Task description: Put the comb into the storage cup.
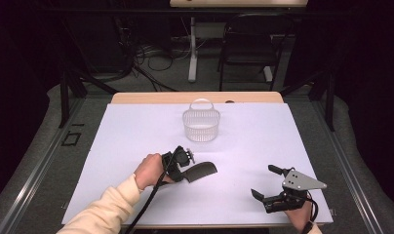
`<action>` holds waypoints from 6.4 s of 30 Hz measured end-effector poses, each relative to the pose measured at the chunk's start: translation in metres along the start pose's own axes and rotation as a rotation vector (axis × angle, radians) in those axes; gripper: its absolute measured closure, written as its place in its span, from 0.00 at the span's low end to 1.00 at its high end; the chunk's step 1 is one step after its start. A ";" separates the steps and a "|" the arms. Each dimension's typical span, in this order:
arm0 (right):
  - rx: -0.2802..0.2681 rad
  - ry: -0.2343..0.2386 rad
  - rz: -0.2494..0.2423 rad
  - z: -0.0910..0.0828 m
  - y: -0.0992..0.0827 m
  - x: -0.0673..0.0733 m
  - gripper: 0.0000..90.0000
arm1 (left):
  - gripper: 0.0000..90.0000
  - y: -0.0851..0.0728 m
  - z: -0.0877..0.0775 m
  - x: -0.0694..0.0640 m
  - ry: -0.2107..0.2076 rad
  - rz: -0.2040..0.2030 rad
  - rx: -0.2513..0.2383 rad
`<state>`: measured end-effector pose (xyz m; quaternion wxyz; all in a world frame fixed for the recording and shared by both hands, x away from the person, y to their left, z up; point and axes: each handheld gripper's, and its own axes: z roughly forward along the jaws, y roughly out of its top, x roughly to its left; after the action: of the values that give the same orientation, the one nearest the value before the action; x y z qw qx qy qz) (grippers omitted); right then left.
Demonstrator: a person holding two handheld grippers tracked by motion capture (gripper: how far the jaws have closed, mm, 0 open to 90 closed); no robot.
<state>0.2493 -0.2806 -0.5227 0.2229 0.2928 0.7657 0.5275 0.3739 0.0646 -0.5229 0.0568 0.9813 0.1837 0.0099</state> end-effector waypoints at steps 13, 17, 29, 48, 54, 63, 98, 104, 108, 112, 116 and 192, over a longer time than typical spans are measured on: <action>-0.006 -0.003 0.000 0.000 0.000 0.000 0.00 | 0.80 -0.006 -0.006 0.003 -0.006 -0.037 -0.056; -0.003 -0.004 0.002 0.001 0.000 0.000 0.00 | 0.80 -0.013 -0.010 0.004 -0.027 -0.059 -0.112; 0.003 -0.010 0.003 0.001 -0.001 -0.001 0.00 | 0.80 -0.027 -0.017 0.007 -0.052 -0.118 -0.208; 0.012 -0.018 0.006 0.002 -0.001 -0.001 0.00 | 0.80 -0.048 -0.023 0.013 -0.076 -0.195 -0.353; 0.014 -0.016 0.003 0.002 -0.001 -0.001 0.00 | 0.80 -0.056 -0.023 0.014 -0.075 -0.224 -0.403; 0.014 -0.016 0.003 0.002 -0.001 -0.001 0.00 | 0.80 -0.065 -0.028 0.016 -0.049 -0.255 -0.465; 0.038 -0.004 0.019 0.005 -0.002 -0.002 0.00 | 0.80 -0.082 -0.035 0.018 0.009 -0.300 -0.586; 0.040 0.000 0.018 0.005 -0.002 -0.002 0.00 | 0.80 -0.084 -0.036 0.018 0.023 -0.306 -0.603; 0.040 -0.002 0.016 0.005 -0.002 -0.002 0.00 | 0.80 -0.084 -0.037 0.018 0.027 -0.305 -0.616; 0.041 -0.002 0.014 0.006 -0.002 -0.002 0.00 | 0.80 -0.084 -0.038 0.018 0.039 -0.305 -0.627; 0.042 -0.004 0.015 0.006 -0.003 -0.003 0.00 | 0.80 -0.084 -0.039 0.018 0.047 -0.308 -0.636; 0.060 0.005 0.019 0.010 -0.002 -0.003 0.00 | 0.80 -0.071 -0.059 0.030 0.169 -0.339 -0.843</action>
<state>0.2575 -0.2770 -0.5282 0.2070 0.3055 0.7790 0.5070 0.3741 0.1480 -0.4726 0.4366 0.8243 0.3257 0.1545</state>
